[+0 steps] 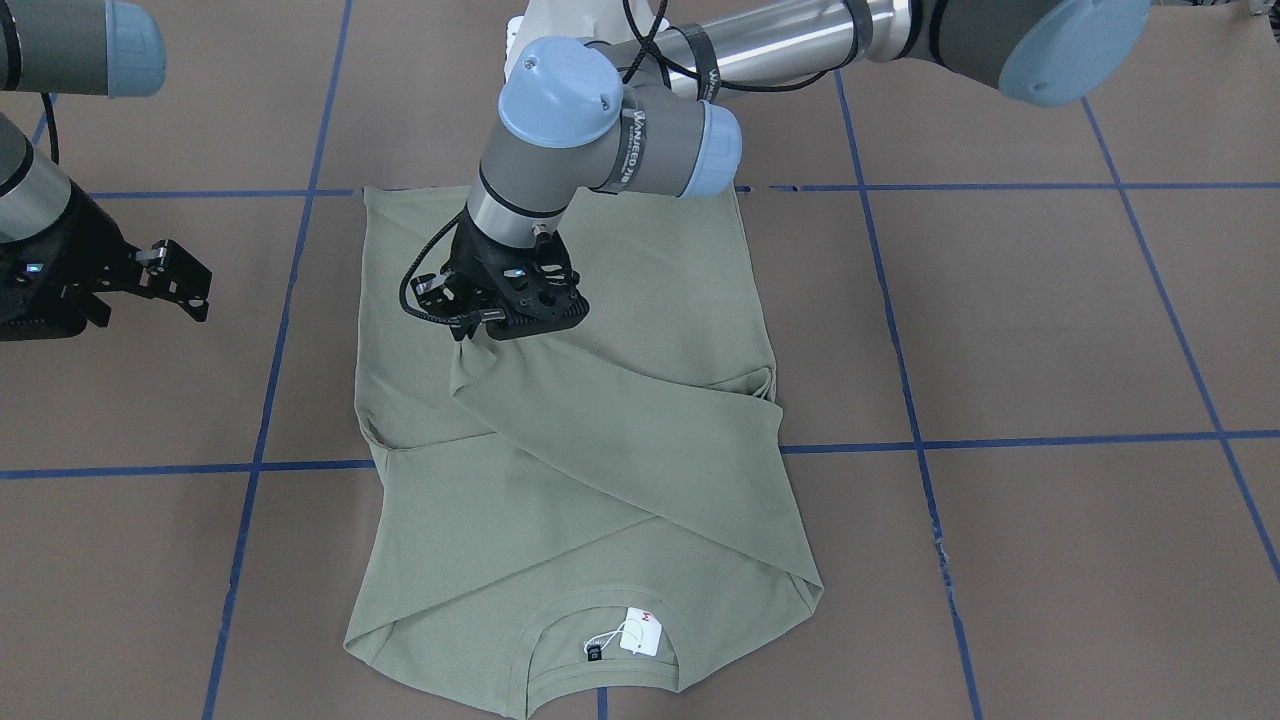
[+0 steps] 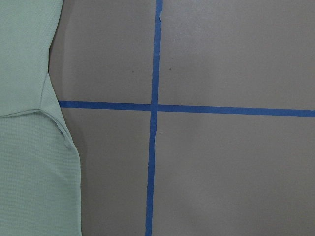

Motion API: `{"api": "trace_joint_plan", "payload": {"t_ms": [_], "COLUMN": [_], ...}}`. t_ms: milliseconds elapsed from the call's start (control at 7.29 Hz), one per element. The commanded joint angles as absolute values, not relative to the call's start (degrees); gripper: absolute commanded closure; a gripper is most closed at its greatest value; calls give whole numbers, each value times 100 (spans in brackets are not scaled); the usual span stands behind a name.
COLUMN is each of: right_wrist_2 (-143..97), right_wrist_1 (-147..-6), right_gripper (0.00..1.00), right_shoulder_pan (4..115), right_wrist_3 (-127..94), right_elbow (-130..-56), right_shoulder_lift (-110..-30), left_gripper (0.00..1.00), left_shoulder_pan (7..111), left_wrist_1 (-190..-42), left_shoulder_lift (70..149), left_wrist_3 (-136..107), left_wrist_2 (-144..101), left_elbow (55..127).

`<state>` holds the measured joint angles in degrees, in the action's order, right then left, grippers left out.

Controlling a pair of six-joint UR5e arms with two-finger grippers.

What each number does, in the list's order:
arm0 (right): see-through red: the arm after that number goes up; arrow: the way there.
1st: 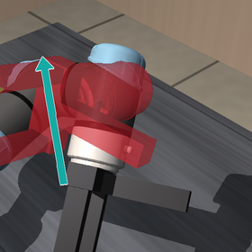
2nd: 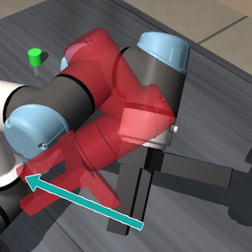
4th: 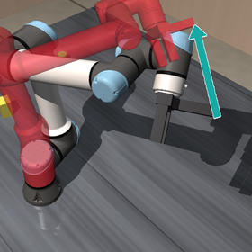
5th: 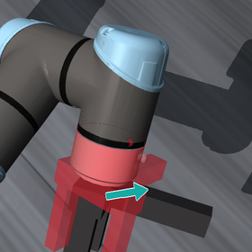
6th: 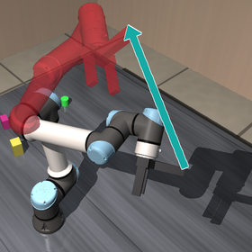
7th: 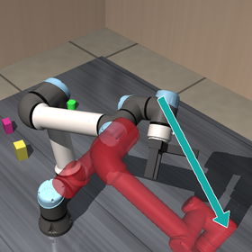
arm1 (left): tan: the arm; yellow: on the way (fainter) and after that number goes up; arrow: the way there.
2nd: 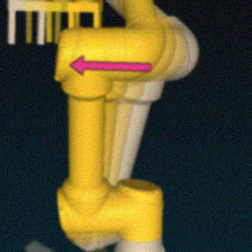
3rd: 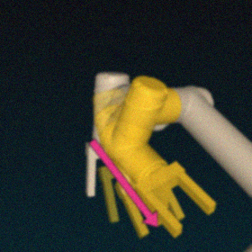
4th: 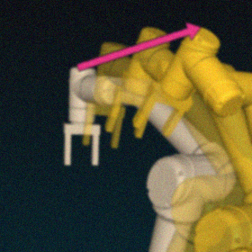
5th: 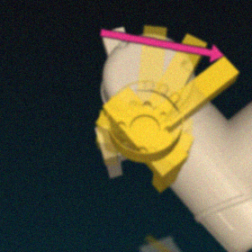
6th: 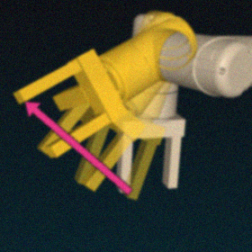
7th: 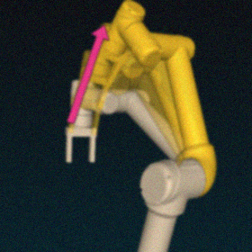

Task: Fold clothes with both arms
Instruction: 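Carry the other sleeve with the left gripper across the shirt front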

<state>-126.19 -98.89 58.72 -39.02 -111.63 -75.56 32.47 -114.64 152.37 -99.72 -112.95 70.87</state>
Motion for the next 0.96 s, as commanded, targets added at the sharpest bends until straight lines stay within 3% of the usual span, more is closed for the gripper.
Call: {"api": "trace_joint_plan", "payload": {"t_ms": [0,274,411,548,823], "right_wrist_2": [-12621,-12621,-12612,-12621,-12621], "right_wrist_1": [-9888,-9888,-9888,-9888,-9879], "right_gripper": [0,0,0,0,0], "right_shoulder_pan": [5880,5880,5880,5880,5871], "right_wrist_3": [-3911,-3929,-3920,-3929,-3929], "right_elbow": [-11162,-11153,-11153,-11162,-11153], "right_shoulder_lift": [-7559,-7567,-7567,-7567,-7567], "left_gripper": [100,100,39,0,0], "left_shoulder_pan": [3077,2989,2605,2367,2355], "left_wrist_1": [-11653,-11785,-11908,-12327,-12445], "left_shoulder_lift": [15275,15301,15511,15774,15593], "left_wrist_3": [-10028,-10055,-10411,-10432,-10145], "left_wrist_2": [-11092,-11013,-10360,-9736,-9703], "left_elbow": [6944,6829,6603,6166,6222]}}
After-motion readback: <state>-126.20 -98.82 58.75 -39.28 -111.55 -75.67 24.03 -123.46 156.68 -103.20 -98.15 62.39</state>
